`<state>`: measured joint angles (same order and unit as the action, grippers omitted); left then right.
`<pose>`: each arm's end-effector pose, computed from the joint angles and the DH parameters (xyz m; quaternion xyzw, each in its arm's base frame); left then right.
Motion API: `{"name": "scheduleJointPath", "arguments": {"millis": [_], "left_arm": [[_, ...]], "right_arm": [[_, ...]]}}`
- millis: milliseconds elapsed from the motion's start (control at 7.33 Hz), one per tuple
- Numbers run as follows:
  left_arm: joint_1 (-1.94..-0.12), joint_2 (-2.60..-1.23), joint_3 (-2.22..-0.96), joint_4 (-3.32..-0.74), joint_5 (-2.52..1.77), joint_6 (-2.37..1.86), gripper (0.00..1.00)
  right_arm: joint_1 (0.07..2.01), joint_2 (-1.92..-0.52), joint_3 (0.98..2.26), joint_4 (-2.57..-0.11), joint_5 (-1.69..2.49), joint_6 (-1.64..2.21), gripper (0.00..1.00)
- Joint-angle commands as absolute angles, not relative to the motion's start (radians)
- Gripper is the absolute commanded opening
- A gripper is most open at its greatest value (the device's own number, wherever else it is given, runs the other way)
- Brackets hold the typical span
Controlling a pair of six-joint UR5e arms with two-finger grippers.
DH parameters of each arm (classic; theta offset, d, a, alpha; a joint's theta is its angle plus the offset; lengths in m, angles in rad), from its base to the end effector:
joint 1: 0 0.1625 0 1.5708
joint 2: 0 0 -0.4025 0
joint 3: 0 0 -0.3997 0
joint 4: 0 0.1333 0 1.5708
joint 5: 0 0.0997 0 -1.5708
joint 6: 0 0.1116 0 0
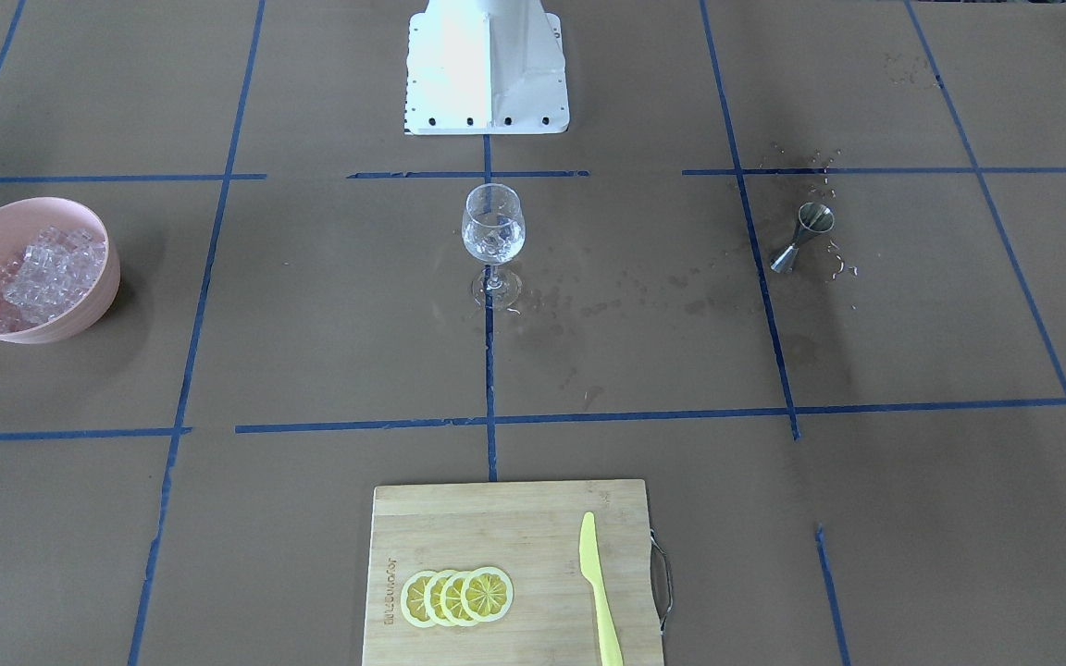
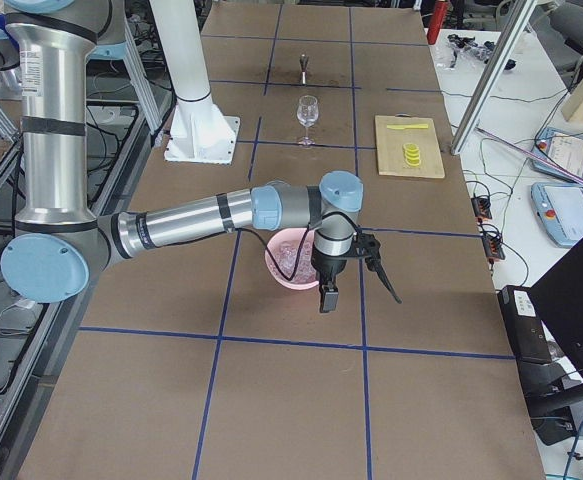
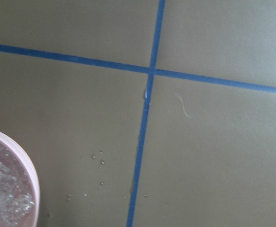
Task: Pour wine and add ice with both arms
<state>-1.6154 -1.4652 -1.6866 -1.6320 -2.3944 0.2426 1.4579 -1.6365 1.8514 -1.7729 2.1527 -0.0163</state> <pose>-0.0720 -0.4594 0.6272 0.0896 0.3912 0.1047 0.9099 0.0191 -0.4701 0.5708 -0.0077 -0.2868 -0.0637 0.9558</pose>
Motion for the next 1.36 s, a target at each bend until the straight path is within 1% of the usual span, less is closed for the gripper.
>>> {"name": "scheduleJointPath", "arguments": {"millis": [0,136,409,545,955,1227], "left_arm": [[-1.615,-1.466,-1.689,-1.632,-2.395,0.242,1.00],[-1.615,-1.466,-1.689,-1.632,-2.395,0.241,1.00],[-1.615,-1.466,-1.692,-1.632,-2.395,0.241,1.00],[-1.617,-1.466,-1.692,-1.632,-2.395,0.241,1.00],[-1.615,-1.476,-1.692,-1.632,-2.398,0.242,1.00],[-1.615,-1.474,-1.715,-1.632,-2.396,0.244,1.00]], "right_arm": [[1.526,-1.696,1.813,-1.773,2.193,-0.087,1.00],[1.534,-1.703,1.786,-1.754,2.233,-0.092,1.00],[1.536,-1.707,1.725,-1.614,2.238,-0.086,1.00],[1.534,-1.701,1.700,-1.588,2.238,-0.086,1.00],[1.536,-1.707,1.701,-1.560,2.238,-0.084,1.00],[1.535,-1.707,1.700,-1.562,2.256,-0.083,1.00]]}}
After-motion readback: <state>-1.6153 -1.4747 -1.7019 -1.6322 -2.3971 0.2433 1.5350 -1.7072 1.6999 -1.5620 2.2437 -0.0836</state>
